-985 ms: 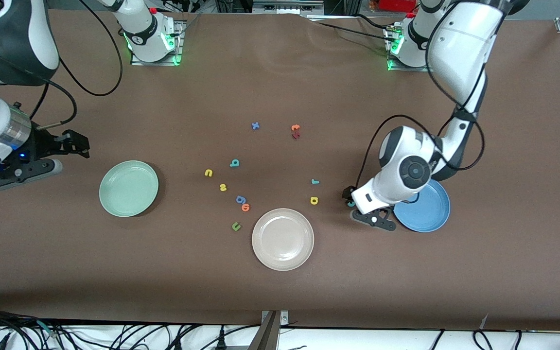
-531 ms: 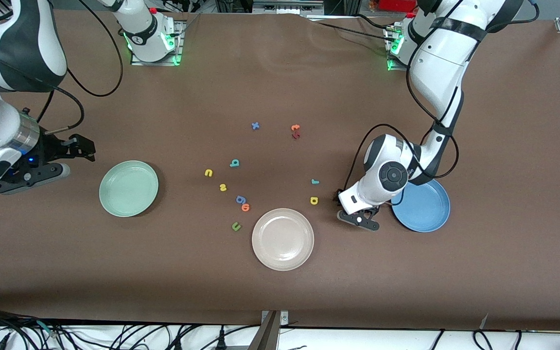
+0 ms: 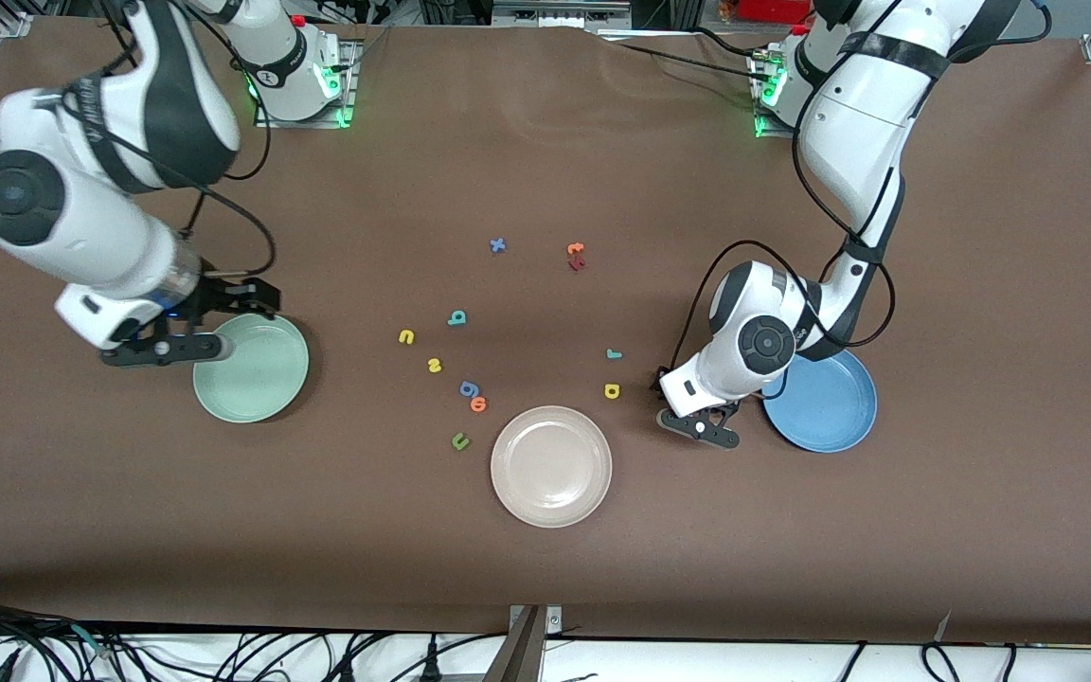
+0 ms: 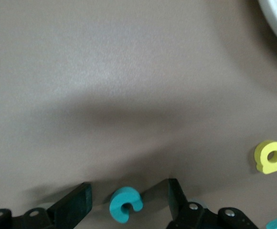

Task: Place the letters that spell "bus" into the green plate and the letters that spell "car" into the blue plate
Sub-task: 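Grasp the teal c with the left gripper while the right gripper reaches letters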

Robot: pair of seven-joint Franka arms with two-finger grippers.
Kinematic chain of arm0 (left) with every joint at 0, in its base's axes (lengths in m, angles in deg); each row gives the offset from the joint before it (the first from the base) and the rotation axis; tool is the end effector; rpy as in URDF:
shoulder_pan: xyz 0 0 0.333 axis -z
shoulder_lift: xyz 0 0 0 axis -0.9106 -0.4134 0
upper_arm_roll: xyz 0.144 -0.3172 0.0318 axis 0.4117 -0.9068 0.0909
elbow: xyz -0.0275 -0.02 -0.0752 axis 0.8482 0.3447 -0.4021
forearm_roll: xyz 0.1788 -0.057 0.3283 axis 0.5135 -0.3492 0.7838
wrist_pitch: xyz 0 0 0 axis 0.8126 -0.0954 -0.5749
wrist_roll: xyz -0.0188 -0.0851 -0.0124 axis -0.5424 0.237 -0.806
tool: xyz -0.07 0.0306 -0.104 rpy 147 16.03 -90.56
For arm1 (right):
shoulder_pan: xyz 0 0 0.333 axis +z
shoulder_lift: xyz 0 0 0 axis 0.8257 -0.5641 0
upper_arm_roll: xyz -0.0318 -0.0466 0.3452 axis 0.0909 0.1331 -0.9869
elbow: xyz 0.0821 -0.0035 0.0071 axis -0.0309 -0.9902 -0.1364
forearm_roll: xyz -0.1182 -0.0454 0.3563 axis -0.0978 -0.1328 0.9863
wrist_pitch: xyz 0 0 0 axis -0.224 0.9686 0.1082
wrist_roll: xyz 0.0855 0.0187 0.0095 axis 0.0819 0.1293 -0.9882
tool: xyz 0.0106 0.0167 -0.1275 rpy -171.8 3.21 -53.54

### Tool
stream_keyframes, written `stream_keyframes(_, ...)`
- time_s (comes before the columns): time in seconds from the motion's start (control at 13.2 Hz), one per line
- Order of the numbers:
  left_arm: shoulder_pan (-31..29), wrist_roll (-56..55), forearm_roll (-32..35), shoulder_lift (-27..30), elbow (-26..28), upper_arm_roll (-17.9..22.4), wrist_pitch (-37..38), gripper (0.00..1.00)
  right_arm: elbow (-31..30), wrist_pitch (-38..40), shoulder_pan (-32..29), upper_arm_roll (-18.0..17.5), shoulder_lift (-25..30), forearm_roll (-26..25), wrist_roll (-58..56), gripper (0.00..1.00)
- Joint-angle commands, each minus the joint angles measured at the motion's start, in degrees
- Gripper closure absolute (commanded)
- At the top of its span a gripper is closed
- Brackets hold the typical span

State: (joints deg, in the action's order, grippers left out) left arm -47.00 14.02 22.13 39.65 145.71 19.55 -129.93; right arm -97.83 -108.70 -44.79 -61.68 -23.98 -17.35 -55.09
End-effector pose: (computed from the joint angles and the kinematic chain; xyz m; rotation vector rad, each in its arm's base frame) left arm 0.6486 -0.2682 0.1749 2.9948 -0.4662 -0.0586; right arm 0.6009 0.1504 0.4528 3.0964 0.1131 -0.1058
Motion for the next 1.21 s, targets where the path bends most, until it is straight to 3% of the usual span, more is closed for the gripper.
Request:
stream_keyframes(0.0,-0.13,0.04,-0.24,1.53,0.73,0.66,4.24,0.27,-9.77,-10.15,-0.15,-1.81,1.26,0.37,4.96,0.00)
stream_keyframes(0.15,-0.04,-0.05,-0.32,1.19,0.46,0.66,3.90,0.30,-14.35,-17.01,-0.23,-3.13,0.56,0.63,8.83,0.00)
stream_keyframes(0.38,0.48,-0.22,0.37,0.74,-0.06,0.57,2.50,0.30,-17.09,-21.35,-0.15,-3.49,-1.63,9.13,12.62,0.00)
stream_keyframes(0.53,0.57,-0.31,0.47,0.04,-0.24,0.57,0.04,0.30,-17.18,-23.19,0.55,-5.41,-3.22,9.95,16.82,0.00)
stream_keyframes(0.76,0.57,-0.31,0.47,0.04,-0.24,0.57,-0.15,0.35,-17.09,-28.63,3.54,-5.51,-6.81,9.95,22.64,0.00)
stream_keyframes(0.91,0.40,-0.14,0.56,0.04,0.11,0.57,-0.15,0.55,-17.00,-31.62,4.42,-5.51,-9.89,9.86,23.00,0.00)
stream_keyframes(0.99,0.31,-0.05,0.56,0.04,0.11,0.57,-0.06,0.73,-17.00,-32.42,4.51,-5.51,-11.12,9.86,23.00,0.00)
stream_keyframes(1.14,0.31,-0.05,0.56,0.04,0.11,0.57,0.38,0.95,-17.00,-33.22,4.60,-5.42,-12.10,9.69,23.00,0.00)
